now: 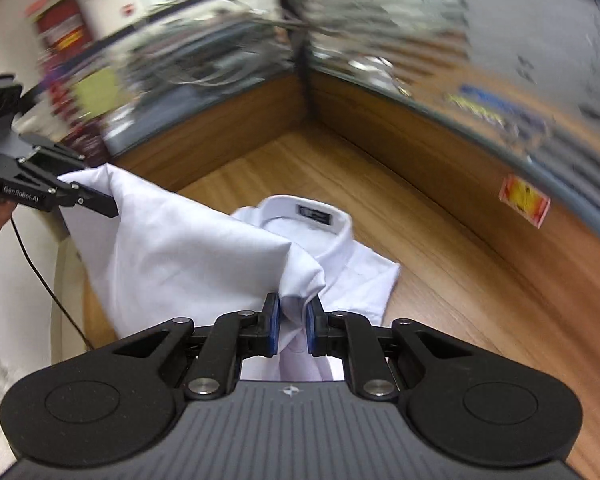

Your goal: Fold clothes

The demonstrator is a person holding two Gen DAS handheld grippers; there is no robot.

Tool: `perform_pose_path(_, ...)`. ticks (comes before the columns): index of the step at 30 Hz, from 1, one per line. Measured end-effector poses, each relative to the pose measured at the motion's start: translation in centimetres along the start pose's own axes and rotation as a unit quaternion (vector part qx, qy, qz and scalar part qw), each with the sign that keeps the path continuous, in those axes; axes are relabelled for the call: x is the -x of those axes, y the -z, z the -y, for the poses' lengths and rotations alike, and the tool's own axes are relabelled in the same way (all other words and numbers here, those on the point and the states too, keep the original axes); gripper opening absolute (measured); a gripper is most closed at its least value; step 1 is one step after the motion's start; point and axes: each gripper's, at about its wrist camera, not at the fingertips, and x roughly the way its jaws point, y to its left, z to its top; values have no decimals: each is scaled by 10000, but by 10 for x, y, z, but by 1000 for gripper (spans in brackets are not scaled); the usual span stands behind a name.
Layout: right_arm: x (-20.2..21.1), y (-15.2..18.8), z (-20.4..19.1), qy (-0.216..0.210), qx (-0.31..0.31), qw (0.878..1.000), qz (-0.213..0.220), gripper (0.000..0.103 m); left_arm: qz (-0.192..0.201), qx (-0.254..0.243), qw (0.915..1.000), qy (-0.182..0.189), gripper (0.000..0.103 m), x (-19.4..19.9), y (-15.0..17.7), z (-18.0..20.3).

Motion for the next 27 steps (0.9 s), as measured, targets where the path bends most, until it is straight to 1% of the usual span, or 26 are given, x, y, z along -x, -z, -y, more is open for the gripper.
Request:
perform_pose_path(2,-21,-6,13,87,-244,9996,-83,15,-110,121,9998,103,23,-23,-12,-22)
perform_pose_path(5,-51,-14,30,211,-576,9979,-202,15,-214,148,9995,152,23,-55,-22,-45)
perform_pose_path(11,-115,-22,59,369,-1095,9921,-488,15,-319,570,9975,250,23,-98,-19,-79)
perform_pose_path(17,-155,-19,75,433,-1424,9872,-581,15,-422,1000,9935,348,23,-141,-15,-112)
perform_pose_path(20,-163,-16,79,447,-1542,9856,-531,16,-391,1176,9914,413,27,-153,-12,-122)
perform_pose_path(22,-164,-15,81,453,-1609,9849,-453,18,-309,1236,9909,436,34,-155,-11,-125)
perform_pose_path(24,-155,-14,80,504,-1631,9847,-340,21,-190,1243,9912,423,38,-153,-12,-127)
perform_pose_path(26,-143,-13,79,519,-1656,9846,-204,22,34,1212,9920,339,42,-141,-14,-124)
perform_pose_path(27,-134,-12,76,496,-1673,9846,-122,23,179,1193,9923,297,49,-133,-15,-122)
